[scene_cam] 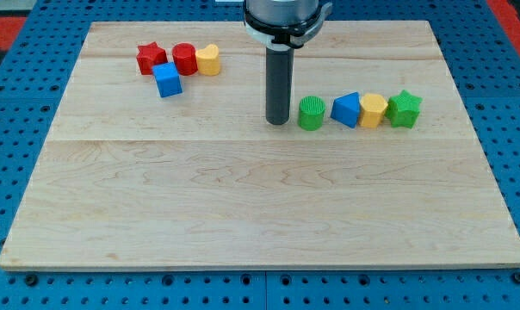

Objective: Slide the blue cube to the left side of green circle

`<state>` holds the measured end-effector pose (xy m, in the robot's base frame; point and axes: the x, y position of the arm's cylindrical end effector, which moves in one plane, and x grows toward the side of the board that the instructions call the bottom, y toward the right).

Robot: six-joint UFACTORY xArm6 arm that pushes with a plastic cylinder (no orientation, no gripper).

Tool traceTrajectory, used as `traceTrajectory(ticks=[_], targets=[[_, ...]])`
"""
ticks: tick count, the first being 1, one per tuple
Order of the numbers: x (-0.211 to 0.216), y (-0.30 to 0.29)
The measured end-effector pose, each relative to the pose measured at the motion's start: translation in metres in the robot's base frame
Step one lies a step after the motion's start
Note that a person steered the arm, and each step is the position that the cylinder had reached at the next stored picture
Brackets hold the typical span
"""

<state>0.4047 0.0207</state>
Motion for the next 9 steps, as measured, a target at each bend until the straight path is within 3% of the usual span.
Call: traceTrajectory(ticks=[3,5,6,7,8,9], targets=[[0.000,0.037],[0.001,0.027],[0.014,-0.018],[0.010,-0.105],[-0.014,-0.179],[-0.049,-0.209]])
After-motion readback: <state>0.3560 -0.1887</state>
